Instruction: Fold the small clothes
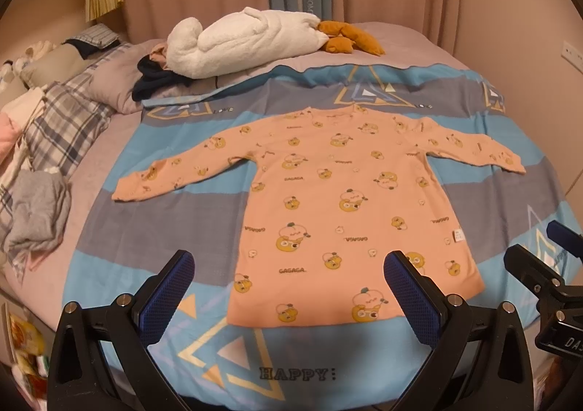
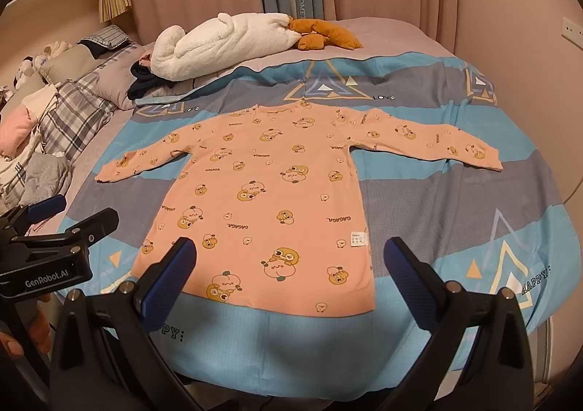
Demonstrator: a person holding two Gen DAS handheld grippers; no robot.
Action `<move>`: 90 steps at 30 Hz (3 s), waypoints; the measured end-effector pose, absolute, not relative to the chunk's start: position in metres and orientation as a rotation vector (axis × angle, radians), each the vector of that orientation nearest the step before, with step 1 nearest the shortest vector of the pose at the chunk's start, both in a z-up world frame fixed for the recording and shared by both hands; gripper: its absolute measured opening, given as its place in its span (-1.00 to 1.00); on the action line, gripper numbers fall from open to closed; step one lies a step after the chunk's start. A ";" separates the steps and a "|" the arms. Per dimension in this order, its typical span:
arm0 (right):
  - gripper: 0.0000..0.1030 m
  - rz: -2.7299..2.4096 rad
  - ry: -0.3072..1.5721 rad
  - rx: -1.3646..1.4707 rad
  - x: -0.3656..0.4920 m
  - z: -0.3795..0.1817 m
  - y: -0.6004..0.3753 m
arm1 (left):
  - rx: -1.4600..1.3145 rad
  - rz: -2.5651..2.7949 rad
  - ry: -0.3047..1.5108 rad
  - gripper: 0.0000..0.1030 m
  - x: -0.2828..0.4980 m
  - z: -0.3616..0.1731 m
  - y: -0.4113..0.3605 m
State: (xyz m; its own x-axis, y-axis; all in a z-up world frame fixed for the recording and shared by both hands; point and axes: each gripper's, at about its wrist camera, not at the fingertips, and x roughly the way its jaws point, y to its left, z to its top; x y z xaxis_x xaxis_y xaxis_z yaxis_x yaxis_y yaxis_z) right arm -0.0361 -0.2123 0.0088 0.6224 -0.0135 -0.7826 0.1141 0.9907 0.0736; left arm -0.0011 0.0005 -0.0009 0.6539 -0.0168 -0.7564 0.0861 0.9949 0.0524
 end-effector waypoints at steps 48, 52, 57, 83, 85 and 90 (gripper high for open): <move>1.00 -0.080 0.904 0.139 -0.038 0.005 -0.216 | 0.093 -0.059 0.863 1.00 0.000 -0.004 -0.004; 1.00 -0.078 0.903 0.140 -0.039 0.003 -0.216 | 0.091 -0.059 0.865 1.00 -0.001 -0.006 -0.003; 1.00 -0.079 0.903 0.140 -0.039 0.003 -0.216 | 0.093 -0.059 0.865 1.00 -0.001 -0.006 -0.003; 1.00 -0.064 0.920 0.209 -0.036 -0.013 -0.221 | 0.020 -0.069 0.902 1.00 0.010 -0.027 0.008; 1.00 -0.064 0.926 0.220 -0.035 -0.016 -0.224 | 0.005 -0.053 0.909 1.00 0.013 -0.031 0.012; 1.00 -0.072 0.933 0.234 -0.030 -0.020 -0.230 | -0.014 -0.022 0.921 1.00 0.019 -0.034 0.022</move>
